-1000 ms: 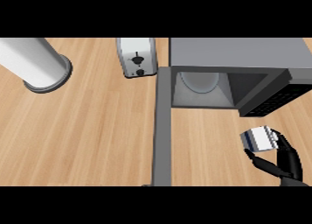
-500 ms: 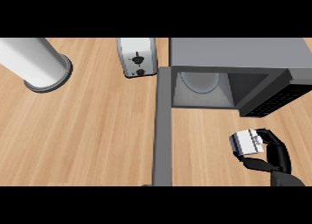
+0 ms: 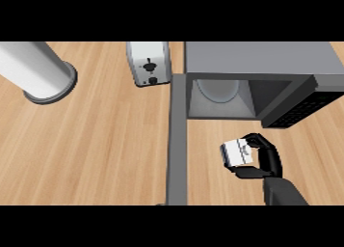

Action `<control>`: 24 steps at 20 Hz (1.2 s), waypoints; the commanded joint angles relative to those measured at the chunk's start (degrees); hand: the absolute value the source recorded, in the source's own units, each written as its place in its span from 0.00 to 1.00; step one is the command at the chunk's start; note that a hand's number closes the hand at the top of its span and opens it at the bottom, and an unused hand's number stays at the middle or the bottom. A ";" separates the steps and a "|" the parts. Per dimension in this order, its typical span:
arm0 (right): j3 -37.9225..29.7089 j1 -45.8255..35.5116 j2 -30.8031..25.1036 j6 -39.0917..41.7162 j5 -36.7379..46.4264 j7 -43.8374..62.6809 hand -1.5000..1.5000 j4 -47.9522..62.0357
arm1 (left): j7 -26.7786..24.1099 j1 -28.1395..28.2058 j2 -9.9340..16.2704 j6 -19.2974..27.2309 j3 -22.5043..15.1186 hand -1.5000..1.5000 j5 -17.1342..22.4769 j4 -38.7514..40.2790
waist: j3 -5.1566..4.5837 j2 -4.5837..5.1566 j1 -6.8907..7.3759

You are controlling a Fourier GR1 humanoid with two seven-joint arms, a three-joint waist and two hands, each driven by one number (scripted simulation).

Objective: Pick up the milk, place it into the microwave and close the microwave

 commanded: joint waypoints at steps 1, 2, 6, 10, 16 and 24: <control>1.86 -1.46 2.67 -3.14 0.86 -2.36 1.00 -2.35 | 0.70 -2.42 -1.98 -0.13 -1.62 0.00 -3.88 0.19 | -0.03 -0.08 -0.55; 1.75 -3.62 3.75 -5.81 0.94 -0.20 1.00 -3.03 | 0.76 3.05 -0.96 -2.86 1.93 0.00 1.84 0.32 | -0.04 -0.23 0.14; 2.54 -5.64 0.40 -4.54 1.48 2.44 1.00 -4.74 | 3.15 -0.19 2.25 3.90 1.77 0.00 2.58 -2.25 | 0.00 -0.10 -0.38; 1.64 -11.71 1.96 -8.47 0.43 6.94 1.00 -5.12 | 3.08 -2.31 -0.44 0.64 -0.04 0.00 -1.69 0.11 | -0.01 0.04 -0.27; 0.89 -20.11 -2.65 -8.09 0.31 14.31 1.00 -1.32 | 3.68 -5.42 2.90 1.87 1.36 0.00 -1.06 2.77 | 0.05 0.42 0.48; 0.56 -26.29 -6.13 -8.87 1.42 15.97 1.00 5.01 | 3.11 -7.35 -0.55 -1.77 -1.23 0.00 -4.79 4.33 | 0.09 1.05 1.88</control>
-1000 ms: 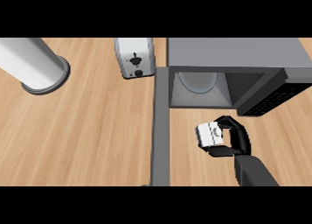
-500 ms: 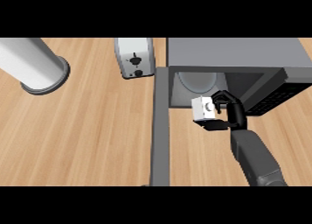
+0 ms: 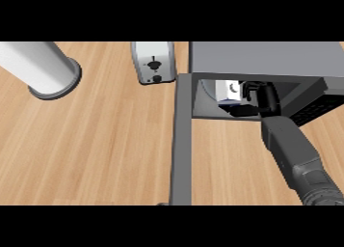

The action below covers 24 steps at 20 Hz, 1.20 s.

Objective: Pick up the milk, place it into the microwave and close the microwave

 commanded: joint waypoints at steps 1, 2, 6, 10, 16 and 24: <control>-0.20 -4.35 -2.24 -0.46 0.55 2.82 1.00 2.73 | -0.16 -2.79 2.14 0.35 0.17 0.00 0.22 1.70 | -0.03 0.31 0.62; 0.17 -5.30 -3.72 -0.23 1.10 4.19 1.00 3.14 | 0.61 -1.34 2.07 0.58 0.07 0.00 1.23 0.36 | -0.02 0.34 1.02; 1.43 -7.06 -5.37 -7.63 3.51 5.37 1.00 3.75 | 0.21 -2.96 1.38 -0.64 -1.54 0.00 0.12 2.05 | -0.01 1.08 2.23; 1.72 -8.46 -5.98 -12.11 4.46 6.52 1.00 4.63 | -0.22 -5.94 3.01 -0.54 -1.62 0.00 -0.58 5.42 | -0.01 1.78 2.92; 1.40 -9.60 -9.10 -14.02 4.70 8.81 1.00 6.09 | 0.13 -7.90 4.06 0.88 -2.29 0.00 -0.99 3.79 | 0.17 2.40 4.19; 0.06 -10.54 -10.89 -16.62 3.46 9.69 1.00 6.50 | 0.33 -8.79 4.43 0.12 -3.04 0.00 -1.91 5.00 | 0.24 3.41 6.10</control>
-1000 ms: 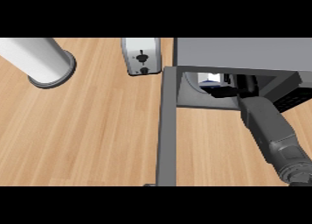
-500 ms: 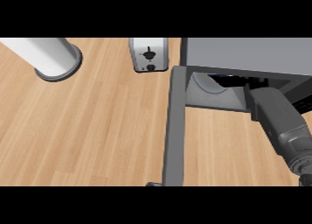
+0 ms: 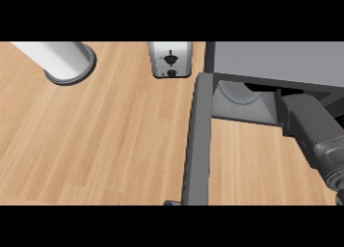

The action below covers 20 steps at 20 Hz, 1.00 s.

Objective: Pick up the milk, place it into the microwave and close the microwave

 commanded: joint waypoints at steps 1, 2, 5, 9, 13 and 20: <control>0.85 -2.38 -4.13 0.16 1.26 1.73 1.00 0.06 | -0.17 -1.92 1.04 0.02 -0.18 0.00 -0.85 1.24 | 0.09 1.20 0.50; 0.28 -1.70 -3.79 -0.34 0.64 1.09 1.00 0.10 | -0.09 -1.75 1.42 0.09 0.04 0.00 -0.10 0.83 | 0.16 1.07 0.95; 0.21 -1.93 -4.18 -0.24 0.42 0.89 1.00 0.39 | -0.33 -2.29 0.91 -0.76 -0.72 0.00 -0.71 2.04 | 0.10 1.39 1.06; 0.30 -2.12 -4.30 -1.45 0.32 0.73 1.00 0.98 | -0.61 -2.50 0.89 -1.53 -0.62 0.00 -1.29 2.98 | 0.03 1.59 1.95; -0.28 -2.07 -6.31 0.67 -0.62 -0.20 1.00 1.12 | -0.14 -2.84 1.69 -0.88 -0.40 0.00 -2.09 2.64 | 0.18 1.49 1.70; -0.08 -2.40 -6.92 0.22 -0.97 -0.57 1.00 2.00 | -0.23 -3.86 2.22 -1.76 -0.66 0.00 -4.59 2.35 | 0.24 2.11 2.40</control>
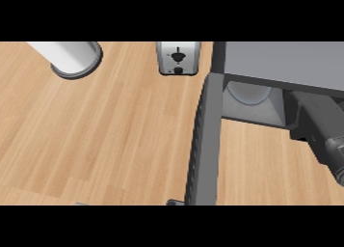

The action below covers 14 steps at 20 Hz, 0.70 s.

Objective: Pick up the milk, place it into the microwave and close the microwave

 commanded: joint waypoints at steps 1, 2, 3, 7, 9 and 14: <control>1.58 -0.08 -4.09 1.61 1.77 -0.04 1.00 -0.29 | 0.12 -0.31 0.43 -0.85 -0.23 0.00 -1.23 0.45 | 0.12 0.75 -0.13; 1.95 -0.71 -4.28 1.77 2.07 0.60 1.00 -0.05 | 0.01 -0.55 -0.05 -0.48 -0.46 0.00 -1.57 0.27 | 0.09 0.72 0.00; 2.04 -1.36 -4.47 2.08 2.07 1.22 1.00 0.09 | -0.07 -0.90 0.20 -0.72 -0.45 0.00 -1.84 0.78 | 0.04 0.70 -0.03; 0.29 -2.65 -3.52 1.33 0.00 1.37 0.00 -0.49 | -0.33 -1.50 -0.06 -0.93 -0.69 0.00 -2.83 1.16 | 0.15 0.57 -0.03; -0.14 -3.29 -1.93 5.94 -0.70 -1.03 0.00 -1.51 | -0.69 -1.48 0.12 -1.38 -0.16 0.00 -3.05 1.11 | 0.26 0.30 0.59; 5.14 -5.48 0.43 6.89 4.39 4.32 0.00 1.66 | -0.80 -2.89 0.45 -2.57 -1.34 0.00 -3.98 2.71 | -0.23 0.21 1.77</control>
